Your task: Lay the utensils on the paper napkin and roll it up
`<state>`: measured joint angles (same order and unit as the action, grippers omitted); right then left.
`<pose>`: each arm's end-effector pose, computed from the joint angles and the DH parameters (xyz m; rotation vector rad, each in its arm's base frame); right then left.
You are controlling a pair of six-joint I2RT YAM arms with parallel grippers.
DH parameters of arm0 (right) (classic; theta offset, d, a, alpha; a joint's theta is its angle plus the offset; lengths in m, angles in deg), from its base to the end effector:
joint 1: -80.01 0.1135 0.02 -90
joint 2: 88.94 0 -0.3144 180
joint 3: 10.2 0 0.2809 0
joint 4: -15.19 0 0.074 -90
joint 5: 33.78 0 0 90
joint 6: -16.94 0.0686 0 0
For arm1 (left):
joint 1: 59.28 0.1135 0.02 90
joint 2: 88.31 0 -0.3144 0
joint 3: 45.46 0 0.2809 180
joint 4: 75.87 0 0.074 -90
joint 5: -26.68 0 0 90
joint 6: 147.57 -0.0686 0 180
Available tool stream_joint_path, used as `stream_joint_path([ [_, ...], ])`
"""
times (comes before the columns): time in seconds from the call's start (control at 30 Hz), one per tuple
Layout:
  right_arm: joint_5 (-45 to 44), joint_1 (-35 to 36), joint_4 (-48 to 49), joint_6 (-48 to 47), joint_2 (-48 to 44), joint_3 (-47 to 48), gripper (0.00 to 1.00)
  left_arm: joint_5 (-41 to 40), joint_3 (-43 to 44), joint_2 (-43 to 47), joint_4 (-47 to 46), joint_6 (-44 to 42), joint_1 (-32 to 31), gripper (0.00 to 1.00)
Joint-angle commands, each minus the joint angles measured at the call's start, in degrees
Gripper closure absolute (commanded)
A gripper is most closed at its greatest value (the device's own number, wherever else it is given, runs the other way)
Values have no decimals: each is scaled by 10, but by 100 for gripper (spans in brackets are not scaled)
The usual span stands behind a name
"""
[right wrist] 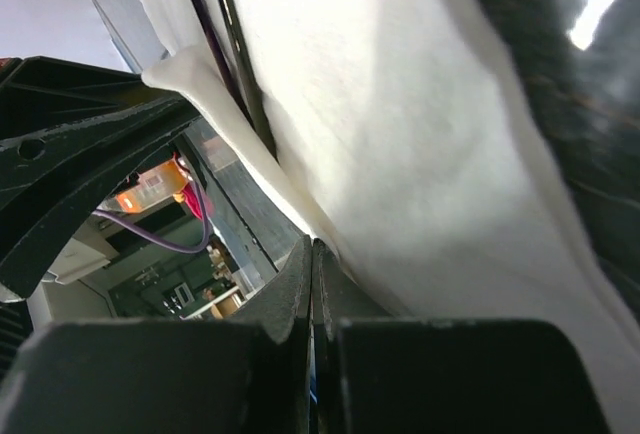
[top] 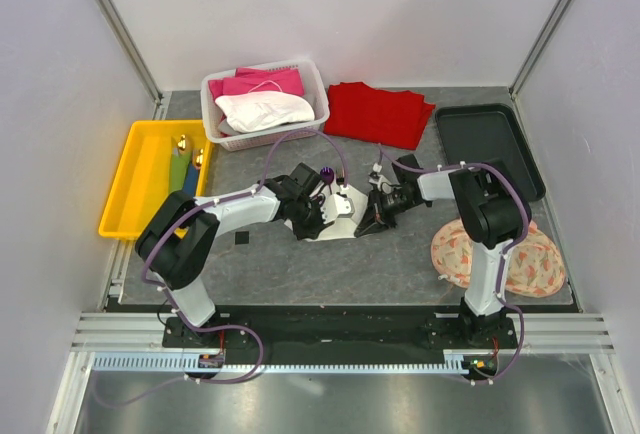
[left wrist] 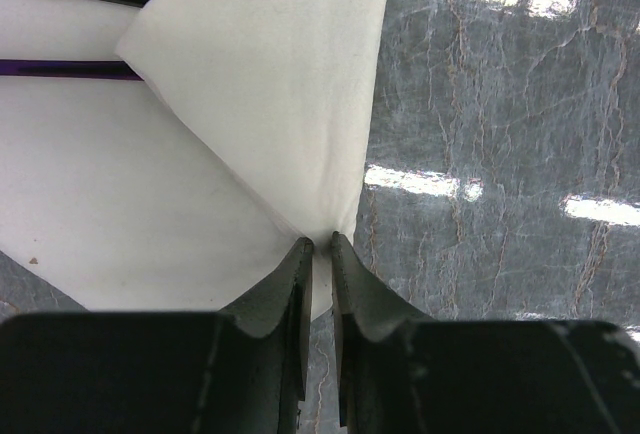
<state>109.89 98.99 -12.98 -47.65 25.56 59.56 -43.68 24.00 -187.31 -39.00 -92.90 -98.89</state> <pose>0.3448 0.1770 0.0923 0.0534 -2.7012 -1.4148 0.2696 -0.2530 0.1585 1.7222 2.0862 -0.4887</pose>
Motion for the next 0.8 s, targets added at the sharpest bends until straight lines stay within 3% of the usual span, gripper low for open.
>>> stream_joint_path([
  [0.0, -3, -18, -20, -48, 8, -14, 100, 5, -22, -22, 39, 18, 0, 81],
  [0.47, -15, -71, -124, -149, -11, -2, 100, 8, -19, -24, 38, 17, 0, 81],
  [0.77, 25, -17, -17, -23, -62, 30, 100, 11, -18, -21, 40, 20, 0, 81],
])
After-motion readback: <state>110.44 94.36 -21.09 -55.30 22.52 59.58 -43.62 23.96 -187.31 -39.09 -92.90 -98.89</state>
